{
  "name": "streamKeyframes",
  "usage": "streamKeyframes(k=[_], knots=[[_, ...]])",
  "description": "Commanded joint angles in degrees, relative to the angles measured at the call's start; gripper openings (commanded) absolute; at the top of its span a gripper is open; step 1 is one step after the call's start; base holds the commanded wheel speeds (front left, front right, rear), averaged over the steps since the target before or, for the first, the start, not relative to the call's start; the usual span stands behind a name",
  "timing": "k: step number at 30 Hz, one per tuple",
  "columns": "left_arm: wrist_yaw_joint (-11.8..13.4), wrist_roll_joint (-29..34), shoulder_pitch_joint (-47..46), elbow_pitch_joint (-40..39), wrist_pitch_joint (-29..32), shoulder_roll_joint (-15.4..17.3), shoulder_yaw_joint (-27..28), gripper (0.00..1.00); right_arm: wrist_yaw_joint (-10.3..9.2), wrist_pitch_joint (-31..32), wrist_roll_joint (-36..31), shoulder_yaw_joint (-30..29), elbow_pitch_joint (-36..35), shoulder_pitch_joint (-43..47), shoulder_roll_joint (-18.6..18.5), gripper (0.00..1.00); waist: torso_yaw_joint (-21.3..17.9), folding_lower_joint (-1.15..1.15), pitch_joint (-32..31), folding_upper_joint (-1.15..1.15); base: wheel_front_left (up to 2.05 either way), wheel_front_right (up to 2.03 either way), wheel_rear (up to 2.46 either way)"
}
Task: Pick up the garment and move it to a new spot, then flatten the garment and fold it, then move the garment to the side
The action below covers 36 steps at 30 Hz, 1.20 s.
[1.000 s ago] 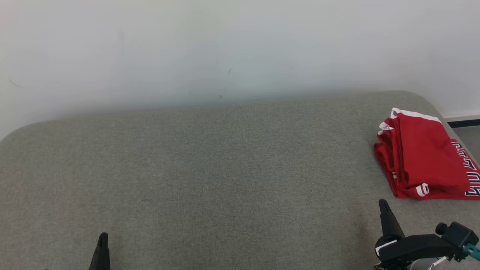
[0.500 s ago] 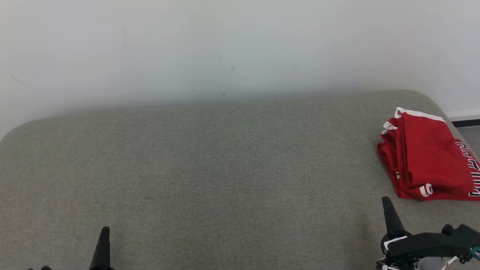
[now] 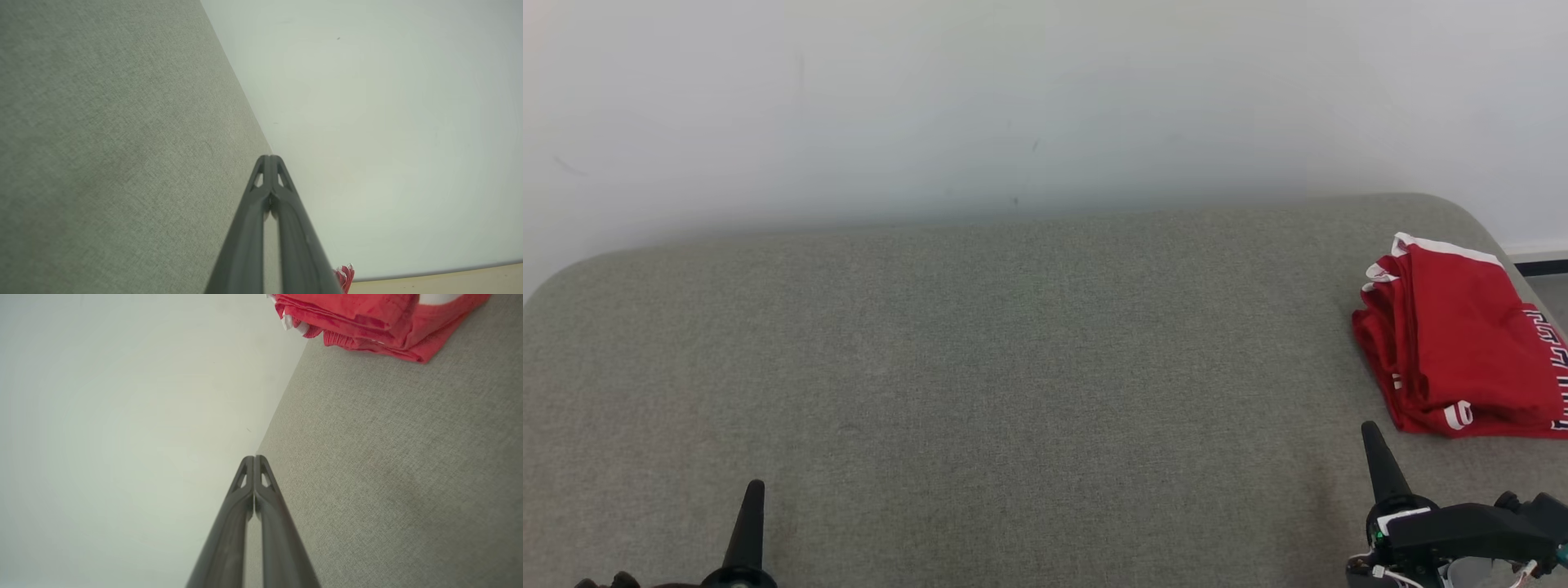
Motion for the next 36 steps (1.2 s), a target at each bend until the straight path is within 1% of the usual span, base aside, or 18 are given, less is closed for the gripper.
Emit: streamKeyframes(k=[1,36], knots=[[0.0,-1.7,-1.4,-0.6,0.5,0.4,0.0,0.0,0.03,0.4,1.9,-0.4,-0.8,0.0,0.1,0.0,0.1,0.0,0.1,0.0,0.0,0.0,0.0],[0.0,-17.3,-3.5,-0.6,4.7,0.5,-0.2,0.0,0.04,4.0,17.1,-2.6,-3.4,0.8,0.9,0.0,1.4,0.0,1.2,0.0,0.0,0.0,0.0]])
